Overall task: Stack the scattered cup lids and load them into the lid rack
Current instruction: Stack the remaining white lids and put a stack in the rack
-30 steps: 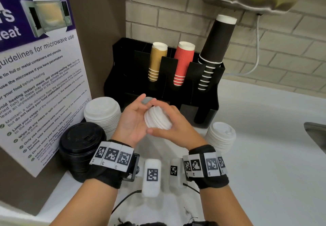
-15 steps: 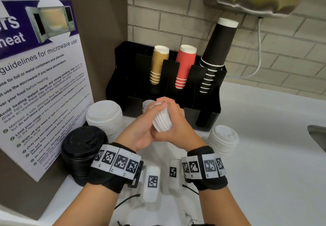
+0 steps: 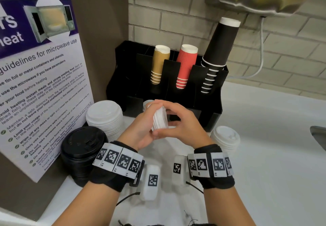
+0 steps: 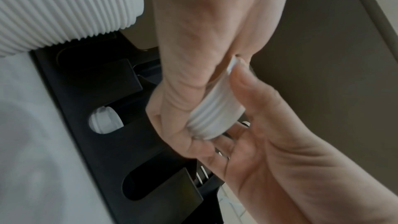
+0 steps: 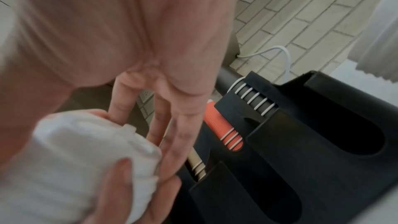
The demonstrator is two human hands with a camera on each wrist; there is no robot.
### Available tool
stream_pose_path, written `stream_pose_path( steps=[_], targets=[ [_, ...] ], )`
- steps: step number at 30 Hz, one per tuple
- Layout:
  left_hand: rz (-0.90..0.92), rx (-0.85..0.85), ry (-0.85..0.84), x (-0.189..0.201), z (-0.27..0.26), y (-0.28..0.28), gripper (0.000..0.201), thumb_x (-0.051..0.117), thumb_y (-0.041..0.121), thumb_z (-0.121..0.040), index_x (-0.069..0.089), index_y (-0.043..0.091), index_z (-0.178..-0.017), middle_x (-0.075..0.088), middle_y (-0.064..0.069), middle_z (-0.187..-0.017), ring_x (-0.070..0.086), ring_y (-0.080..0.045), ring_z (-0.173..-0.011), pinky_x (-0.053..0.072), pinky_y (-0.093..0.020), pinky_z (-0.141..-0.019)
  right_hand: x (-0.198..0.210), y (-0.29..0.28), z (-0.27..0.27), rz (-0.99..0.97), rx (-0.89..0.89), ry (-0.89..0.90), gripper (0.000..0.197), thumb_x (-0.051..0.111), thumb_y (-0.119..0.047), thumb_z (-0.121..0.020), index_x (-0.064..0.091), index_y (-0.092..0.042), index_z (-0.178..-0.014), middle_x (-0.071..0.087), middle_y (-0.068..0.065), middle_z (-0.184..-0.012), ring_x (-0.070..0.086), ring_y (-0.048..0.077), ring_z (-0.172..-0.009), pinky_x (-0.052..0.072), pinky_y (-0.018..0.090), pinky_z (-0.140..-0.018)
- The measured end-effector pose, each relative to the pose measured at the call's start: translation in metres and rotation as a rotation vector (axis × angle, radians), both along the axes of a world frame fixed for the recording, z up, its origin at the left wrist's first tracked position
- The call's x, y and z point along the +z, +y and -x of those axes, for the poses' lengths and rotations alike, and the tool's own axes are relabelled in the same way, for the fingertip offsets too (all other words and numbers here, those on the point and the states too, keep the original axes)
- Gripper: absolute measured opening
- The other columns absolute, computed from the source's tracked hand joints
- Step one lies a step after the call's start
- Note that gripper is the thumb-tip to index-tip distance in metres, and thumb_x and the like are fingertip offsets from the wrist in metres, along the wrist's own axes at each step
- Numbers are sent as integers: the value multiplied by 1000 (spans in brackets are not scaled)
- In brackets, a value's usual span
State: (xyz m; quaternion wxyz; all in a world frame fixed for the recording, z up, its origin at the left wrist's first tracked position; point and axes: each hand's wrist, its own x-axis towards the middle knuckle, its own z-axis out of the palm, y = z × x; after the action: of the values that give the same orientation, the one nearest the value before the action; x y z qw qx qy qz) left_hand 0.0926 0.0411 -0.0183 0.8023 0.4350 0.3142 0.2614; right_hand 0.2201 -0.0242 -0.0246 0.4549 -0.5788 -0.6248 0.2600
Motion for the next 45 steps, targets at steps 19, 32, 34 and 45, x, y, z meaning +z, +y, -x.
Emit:
stream_pose_path(
  steps=[19,32,34,45],
  targets=[
    [-129,445,-72,22,34,26,33,39,44,-100,57,25,-120,42,-5,-138,41,-24,-127,38,-41,-98,42,128,-23,145,-227,-514,77,84,-22,-64,41,-8,-126,58,11,-116,58,27,-103,46,33,-74],
    [-185,388,-54,14,43,26,38,35,43,-101,66,21,-99,51,-1,-112,52,-17,-102,46,-32,-87,-11,166,10,470,-134,-1129,61,71,-19,-73,40,-6,-124,63,8,-110,62,30,-102,37,40,-98],
    [-184,381,-50,13,42,27,38,35,43,-101,66,21,-99,51,-1,-112,52,-17,-102,46,-32,-87,-16,166,13,464,-138,-1169,64,71,-18,-72,39,-7,-127,60,9,-115,62,30,-103,42,37,-92],
    [-186,372,-53,11,40,26,38,34,43,-101,65,21,-100,51,-2,-113,53,-18,-103,47,-32,-87,-26,157,14,416,-171,-1216,77,79,-28,-72,38,-12,-136,49,9,-123,58,30,-107,43,34,-66]
  ],
)
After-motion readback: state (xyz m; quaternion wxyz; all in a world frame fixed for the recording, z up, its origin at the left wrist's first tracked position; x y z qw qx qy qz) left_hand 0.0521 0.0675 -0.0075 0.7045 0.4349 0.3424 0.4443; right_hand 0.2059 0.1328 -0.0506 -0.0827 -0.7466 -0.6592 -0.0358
